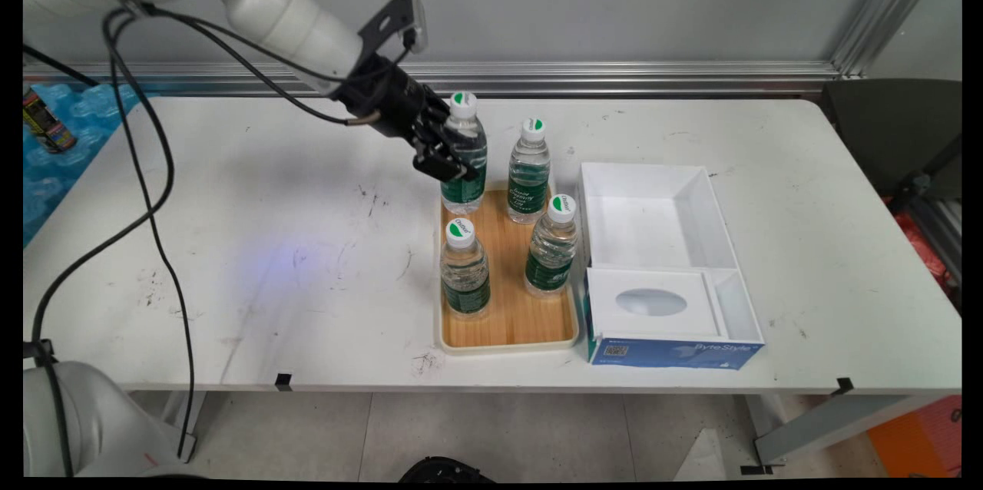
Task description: Place the picked object on the tray
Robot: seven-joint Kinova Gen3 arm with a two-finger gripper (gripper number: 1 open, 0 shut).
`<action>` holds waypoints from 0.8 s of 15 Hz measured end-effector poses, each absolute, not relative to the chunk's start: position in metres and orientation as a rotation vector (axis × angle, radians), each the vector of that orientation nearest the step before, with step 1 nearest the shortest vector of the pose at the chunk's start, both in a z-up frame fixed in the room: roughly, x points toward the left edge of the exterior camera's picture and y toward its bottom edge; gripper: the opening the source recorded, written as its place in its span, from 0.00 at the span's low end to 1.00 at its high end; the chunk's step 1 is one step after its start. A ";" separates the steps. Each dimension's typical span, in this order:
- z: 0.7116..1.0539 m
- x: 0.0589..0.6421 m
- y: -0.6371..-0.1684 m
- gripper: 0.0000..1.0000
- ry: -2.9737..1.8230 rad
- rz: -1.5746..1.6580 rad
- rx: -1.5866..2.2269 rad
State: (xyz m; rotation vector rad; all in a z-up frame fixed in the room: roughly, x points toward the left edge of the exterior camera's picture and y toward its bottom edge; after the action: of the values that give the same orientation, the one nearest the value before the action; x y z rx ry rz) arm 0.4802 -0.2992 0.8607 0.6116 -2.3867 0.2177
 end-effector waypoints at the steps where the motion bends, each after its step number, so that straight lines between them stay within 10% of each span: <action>1: 0.851 0.479 -0.302 0.00 -2.388 0.216 0.611; 12: 0.796 0.471 -0.313 0.00 -2.391 0.199 0.615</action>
State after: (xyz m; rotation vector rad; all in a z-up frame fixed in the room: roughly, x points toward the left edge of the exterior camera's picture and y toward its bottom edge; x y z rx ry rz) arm 0.4711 -0.3134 0.7964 0.6154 -2.3912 0.1995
